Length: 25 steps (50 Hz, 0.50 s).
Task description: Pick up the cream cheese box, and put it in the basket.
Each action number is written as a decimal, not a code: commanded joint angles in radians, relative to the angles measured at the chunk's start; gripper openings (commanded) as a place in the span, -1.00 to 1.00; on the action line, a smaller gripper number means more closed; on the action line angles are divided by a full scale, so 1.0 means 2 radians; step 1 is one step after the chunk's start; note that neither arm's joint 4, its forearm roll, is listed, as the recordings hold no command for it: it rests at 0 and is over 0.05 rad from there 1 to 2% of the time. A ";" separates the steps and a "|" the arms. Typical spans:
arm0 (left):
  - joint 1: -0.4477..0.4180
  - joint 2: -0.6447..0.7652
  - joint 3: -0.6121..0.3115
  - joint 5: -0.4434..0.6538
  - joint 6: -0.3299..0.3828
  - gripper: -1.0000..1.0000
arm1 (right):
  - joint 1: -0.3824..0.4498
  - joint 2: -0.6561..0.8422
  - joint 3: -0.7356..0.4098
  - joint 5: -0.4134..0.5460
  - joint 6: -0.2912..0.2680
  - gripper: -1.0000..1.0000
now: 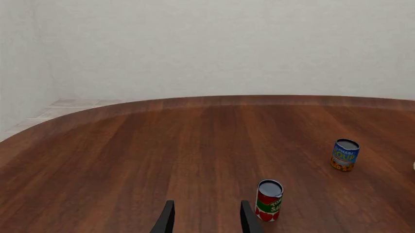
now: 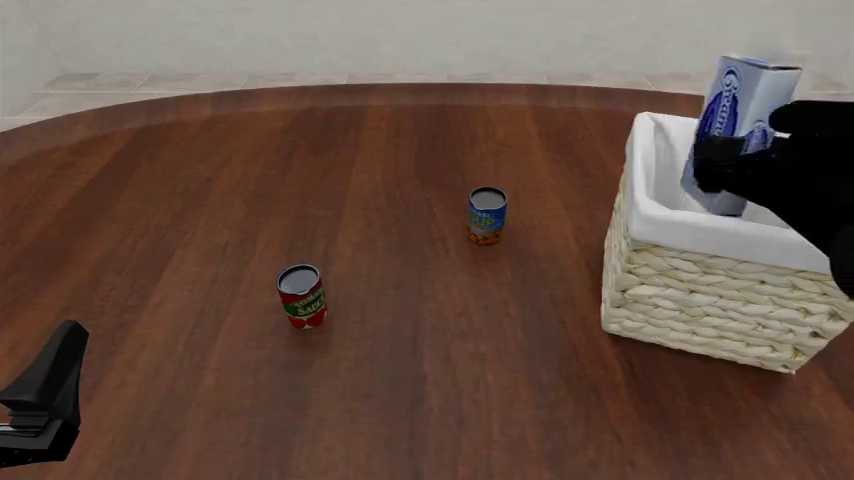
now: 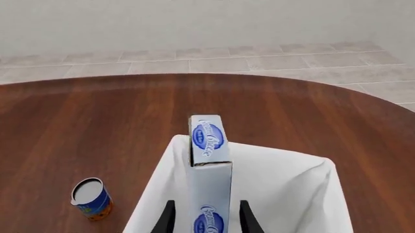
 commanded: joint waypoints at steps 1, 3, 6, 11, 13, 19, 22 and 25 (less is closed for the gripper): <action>0.000 0.000 0.000 0.000 0.000 1.00 | -0.001 -0.002 0.006 -0.005 0.004 1.00; 0.000 0.000 0.000 0.000 0.000 1.00 | -0.001 -0.003 0.006 -0.005 0.001 1.00; 0.000 0.000 0.000 0.000 0.000 1.00 | -0.002 -0.001 0.008 -0.008 0.000 1.00; 0.000 0.000 0.000 0.000 0.000 1.00 | -0.001 -0.003 0.006 -0.004 -0.001 1.00; 0.000 0.000 0.000 0.000 0.000 1.00 | -0.001 -0.004 0.005 -0.003 -0.002 1.00; 0.000 0.000 0.000 0.000 0.000 1.00 | -0.001 -0.005 0.006 -0.005 -0.004 1.00; 0.000 0.000 0.000 0.000 0.000 1.00 | -0.001 -0.011 0.008 -0.003 -0.011 1.00; 0.000 0.000 0.000 0.000 0.000 1.00 | 0.001 -0.030 0.011 0.005 -0.020 1.00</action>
